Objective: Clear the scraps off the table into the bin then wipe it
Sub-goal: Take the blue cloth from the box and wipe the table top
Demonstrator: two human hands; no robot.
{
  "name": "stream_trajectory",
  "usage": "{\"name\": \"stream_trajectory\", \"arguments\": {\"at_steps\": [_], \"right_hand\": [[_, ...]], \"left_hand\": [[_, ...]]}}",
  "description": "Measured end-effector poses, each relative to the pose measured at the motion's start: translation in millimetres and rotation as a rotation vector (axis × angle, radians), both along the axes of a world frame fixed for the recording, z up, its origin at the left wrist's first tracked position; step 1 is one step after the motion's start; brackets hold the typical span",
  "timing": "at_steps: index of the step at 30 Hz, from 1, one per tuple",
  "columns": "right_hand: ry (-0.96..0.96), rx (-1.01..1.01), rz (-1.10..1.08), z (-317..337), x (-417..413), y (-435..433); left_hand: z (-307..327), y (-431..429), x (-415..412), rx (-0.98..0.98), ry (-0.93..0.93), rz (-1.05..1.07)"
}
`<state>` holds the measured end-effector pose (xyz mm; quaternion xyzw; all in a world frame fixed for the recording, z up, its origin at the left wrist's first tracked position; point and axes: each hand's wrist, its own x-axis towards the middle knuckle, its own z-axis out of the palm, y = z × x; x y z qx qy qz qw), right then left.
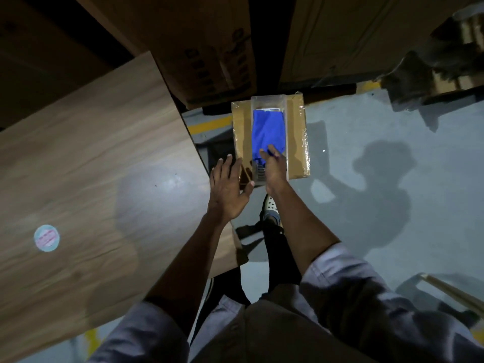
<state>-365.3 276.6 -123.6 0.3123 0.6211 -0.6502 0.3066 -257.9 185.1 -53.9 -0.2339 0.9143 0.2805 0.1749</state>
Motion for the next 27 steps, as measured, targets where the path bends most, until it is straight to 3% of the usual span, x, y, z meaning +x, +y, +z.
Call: {"name": "stream_trajectory", "arguments": {"at_steps": [4, 7, 10, 12, 14, 19, 22, 27], "right_hand": [[0.261, 0.048, 0.021, 52.4, 22.8, 19.3], [0.381, -0.028, -0.038, 104.3, 46.7, 34.6], [0.499, -0.110, -0.016, 149.3, 81.9, 42.0], [0.556, -0.166, 0.028, 169.9, 106.7, 41.0], [0.598, -0.191, 0.050, 186.1, 140.0, 35.0], [0.626, -0.095, 0.176, 186.7, 217.9, 15.1], [0.630, 0.119, 0.315, 177.6, 252.2, 10.4], [0.859, 0.384, 0.470, 189.5, 289.3, 10.7]], "left_hand": [[38.5, -2.1, -3.3, 0.470, 0.152, 0.446], [70.2, -4.5, 0.8, 0.829, 0.127, 0.822], [96.6, -12.2, 18.8, 1.234, 0.026, 0.922], [109.7, -19.5, 30.8, 1.443, 0.077, 0.932], [124.5, -29.7, 48.6, 1.509, 0.157, 0.945], [138.3, -62.3, 99.0, 1.460, 0.272, 0.963], [141.8, -77.5, 131.6, 1.493, 0.287, 0.965], [150.2, -83.6, 173.9, 1.571, 0.288, 0.954]]}}
